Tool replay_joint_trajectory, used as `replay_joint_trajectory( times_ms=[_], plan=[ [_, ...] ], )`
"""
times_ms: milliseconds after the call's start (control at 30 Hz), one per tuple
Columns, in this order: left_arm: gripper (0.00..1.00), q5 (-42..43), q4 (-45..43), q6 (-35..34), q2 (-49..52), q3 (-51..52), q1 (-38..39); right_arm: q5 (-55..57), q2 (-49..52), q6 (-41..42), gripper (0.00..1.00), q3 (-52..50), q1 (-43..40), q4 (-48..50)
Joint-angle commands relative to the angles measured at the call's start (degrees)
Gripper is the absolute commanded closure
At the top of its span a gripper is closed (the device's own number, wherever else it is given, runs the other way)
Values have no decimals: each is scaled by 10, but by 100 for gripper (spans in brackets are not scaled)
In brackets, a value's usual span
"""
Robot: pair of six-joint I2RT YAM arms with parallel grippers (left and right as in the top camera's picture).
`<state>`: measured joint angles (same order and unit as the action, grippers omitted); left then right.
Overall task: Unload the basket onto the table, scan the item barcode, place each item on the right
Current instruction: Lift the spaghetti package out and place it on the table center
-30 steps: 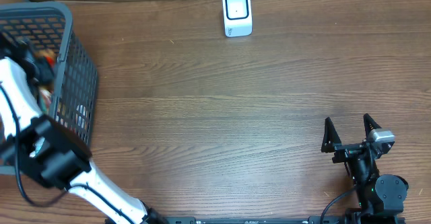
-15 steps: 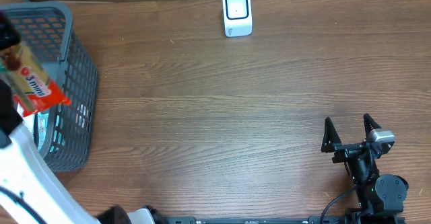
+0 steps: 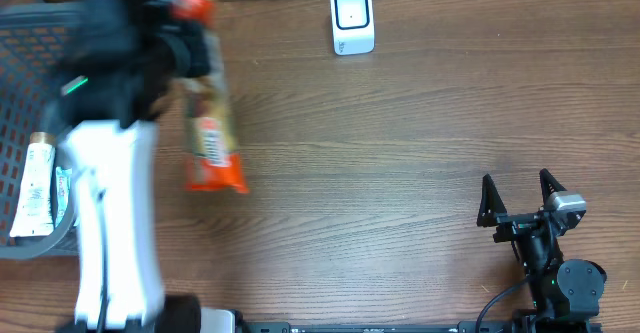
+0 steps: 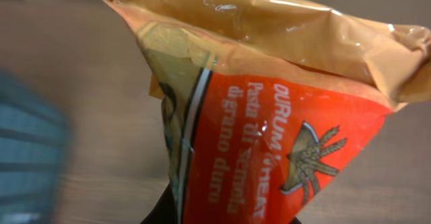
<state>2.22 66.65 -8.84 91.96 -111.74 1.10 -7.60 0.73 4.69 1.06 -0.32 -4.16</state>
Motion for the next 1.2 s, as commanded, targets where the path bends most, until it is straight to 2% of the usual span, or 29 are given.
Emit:
replay_joint_trajectory(
  times_ms=[0, 133, 367, 400, 467, 500, 533, 633, 767, 1033, 1100, 1167],
  plan=[
    [96, -17, -41, -96, 62, 86, 57, 0, -6, -1, 0, -6, 3, 2],
    [96, -10, -128, -182, 162, 158, 99, 0, -6, -1, 0, -6, 3, 2],
    [96, 21, -164, -186, 278, 163, 123, 0, -6, -1, 0, -6, 3, 2],
    [91, 24, -164, -186, 284, 163, 124, 0, -6, -1, 0, -6, 3, 2],
    [22, 40, -164, -176, 292, 163, 124, 0, -6, -1, 0, -6, 3, 2],
    [4, 56, -164, -158, 292, 162, 123, 0, -6, -1, 0, -6, 3, 2],
    [0, 71, -163, -137, 291, 158, 120, 0, -6, -1, 0, -6, 3, 2],
    [0, 99, -124, -115, 289, 110, 107, 0, -6, -1, 0, -6, 3, 2],
    [0, 98, -24, -101, 284, -25, 87, 0, -6, -1, 0, -6, 3, 2],
    [0, 93, 214, 2, 251, -428, 7, 0, -6, -1, 0, -6, 3, 2],
    [0, 55, 258, 5, 237, -509, -30, 0, -6, -1, 0, -6, 3, 2],
    [0, -3, 296, -21, 222, -565, -74, 0, -6, -1, 0, -6, 3, 2]
  ],
)
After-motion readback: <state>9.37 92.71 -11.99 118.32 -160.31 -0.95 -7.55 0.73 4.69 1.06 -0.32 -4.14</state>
